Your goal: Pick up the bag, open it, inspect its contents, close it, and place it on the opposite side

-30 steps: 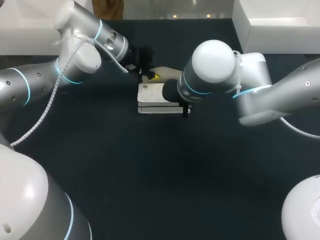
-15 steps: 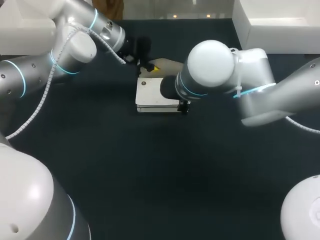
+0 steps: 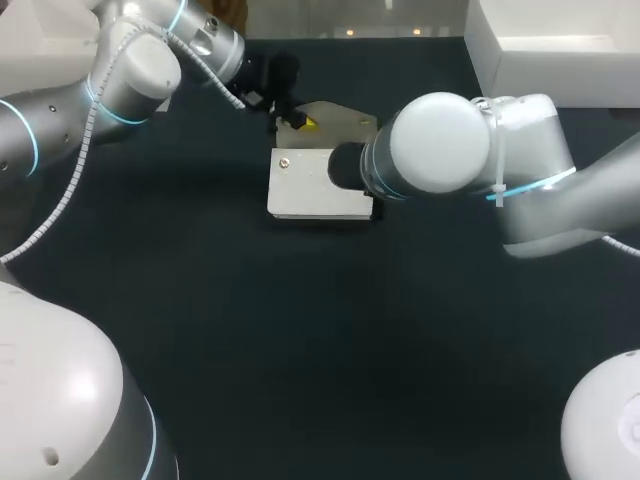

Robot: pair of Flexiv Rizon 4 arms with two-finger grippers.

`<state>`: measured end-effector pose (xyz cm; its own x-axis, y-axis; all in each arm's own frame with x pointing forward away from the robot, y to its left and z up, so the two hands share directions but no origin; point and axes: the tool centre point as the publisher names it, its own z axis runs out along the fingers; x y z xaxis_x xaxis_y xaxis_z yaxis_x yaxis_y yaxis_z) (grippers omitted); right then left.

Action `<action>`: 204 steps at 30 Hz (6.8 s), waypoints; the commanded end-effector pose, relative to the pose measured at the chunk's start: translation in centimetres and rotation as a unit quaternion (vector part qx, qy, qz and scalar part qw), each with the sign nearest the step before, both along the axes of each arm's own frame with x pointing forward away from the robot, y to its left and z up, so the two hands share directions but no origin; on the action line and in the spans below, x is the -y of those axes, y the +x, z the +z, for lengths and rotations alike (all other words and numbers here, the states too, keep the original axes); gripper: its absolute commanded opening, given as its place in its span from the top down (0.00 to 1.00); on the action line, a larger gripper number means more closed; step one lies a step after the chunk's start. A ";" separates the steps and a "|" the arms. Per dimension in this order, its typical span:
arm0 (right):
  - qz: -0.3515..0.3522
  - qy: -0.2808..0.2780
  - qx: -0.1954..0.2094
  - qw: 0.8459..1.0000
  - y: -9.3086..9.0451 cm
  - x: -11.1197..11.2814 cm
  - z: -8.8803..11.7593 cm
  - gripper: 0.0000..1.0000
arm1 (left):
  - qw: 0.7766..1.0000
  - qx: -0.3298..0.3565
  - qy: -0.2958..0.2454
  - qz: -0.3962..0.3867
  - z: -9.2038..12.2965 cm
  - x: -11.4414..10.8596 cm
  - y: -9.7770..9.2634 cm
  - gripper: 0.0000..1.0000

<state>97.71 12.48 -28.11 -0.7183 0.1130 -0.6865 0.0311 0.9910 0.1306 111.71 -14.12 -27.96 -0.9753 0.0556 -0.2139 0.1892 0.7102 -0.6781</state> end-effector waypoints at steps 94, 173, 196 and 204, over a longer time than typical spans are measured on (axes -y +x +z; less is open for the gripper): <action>-0.007 -0.022 -0.062 0.998 6.7 -3.0 -2.2 1.00 | 0.996 -0.076 -0.036 0.026 5.9 -0.3 -4.6 1.00; -0.012 -0.041 -0.120 0.992 5.8 -3.2 -5.0 0.14 | 0.994 -0.081 -0.069 -0.023 6.9 -0.3 -6.7 1.00; -0.035 -0.016 -0.002 0.999 4.0 -1.8 2.5 0.64 | 0.994 -0.084 -0.061 -0.020 6.9 0.3 -7.1 1.00; -0.038 -0.013 0.012 0.999 3.5 -1.6 3.1 0.76 | 0.994 -0.098 -0.050 -0.016 5.3 0.7 -6.5 1.00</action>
<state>101.65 14.29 -24.91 -0.7020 0.1463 -0.6970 0.1067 0.9892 0.1002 104.55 -14.31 -22.28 -0.9972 0.0671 -0.0336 0.0684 0.6283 -0.7749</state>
